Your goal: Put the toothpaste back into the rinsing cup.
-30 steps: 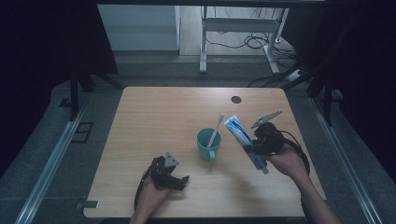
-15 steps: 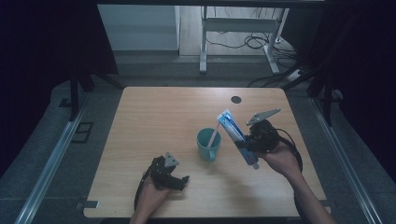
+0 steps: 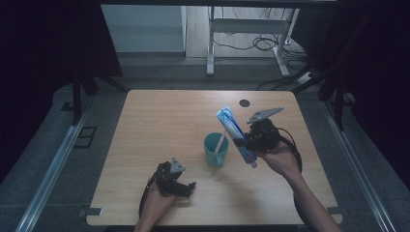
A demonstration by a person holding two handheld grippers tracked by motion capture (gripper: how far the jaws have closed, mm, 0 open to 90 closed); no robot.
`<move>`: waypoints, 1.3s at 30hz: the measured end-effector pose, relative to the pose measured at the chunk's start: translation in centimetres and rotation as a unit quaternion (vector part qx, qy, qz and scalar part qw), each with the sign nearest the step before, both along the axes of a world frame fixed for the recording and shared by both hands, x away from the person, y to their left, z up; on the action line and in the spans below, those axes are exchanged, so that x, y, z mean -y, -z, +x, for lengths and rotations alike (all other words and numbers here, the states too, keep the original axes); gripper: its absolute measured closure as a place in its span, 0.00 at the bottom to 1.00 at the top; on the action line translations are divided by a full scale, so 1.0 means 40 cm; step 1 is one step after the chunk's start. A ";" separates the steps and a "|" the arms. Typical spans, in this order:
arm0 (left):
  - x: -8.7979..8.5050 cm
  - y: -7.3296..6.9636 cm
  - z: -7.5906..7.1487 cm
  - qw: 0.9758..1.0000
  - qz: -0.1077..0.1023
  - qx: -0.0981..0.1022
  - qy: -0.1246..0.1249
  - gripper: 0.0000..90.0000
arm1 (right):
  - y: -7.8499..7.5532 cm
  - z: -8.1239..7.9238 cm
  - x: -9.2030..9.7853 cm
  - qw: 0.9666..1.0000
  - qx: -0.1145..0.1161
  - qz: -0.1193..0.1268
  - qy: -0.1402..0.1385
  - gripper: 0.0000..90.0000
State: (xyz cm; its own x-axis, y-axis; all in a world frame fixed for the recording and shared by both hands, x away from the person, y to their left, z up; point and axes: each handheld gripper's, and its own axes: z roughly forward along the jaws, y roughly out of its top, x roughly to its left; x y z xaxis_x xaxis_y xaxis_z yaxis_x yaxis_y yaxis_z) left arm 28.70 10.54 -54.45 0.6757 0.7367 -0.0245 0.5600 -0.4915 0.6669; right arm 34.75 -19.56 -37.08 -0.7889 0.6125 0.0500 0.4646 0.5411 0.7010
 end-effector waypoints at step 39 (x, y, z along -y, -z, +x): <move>-0.001 -0.001 0.001 1.000 0.003 -0.002 0.003 0.02 | -0.023 0.087 -0.125 0.998 0.035 0.058 0.006 0.80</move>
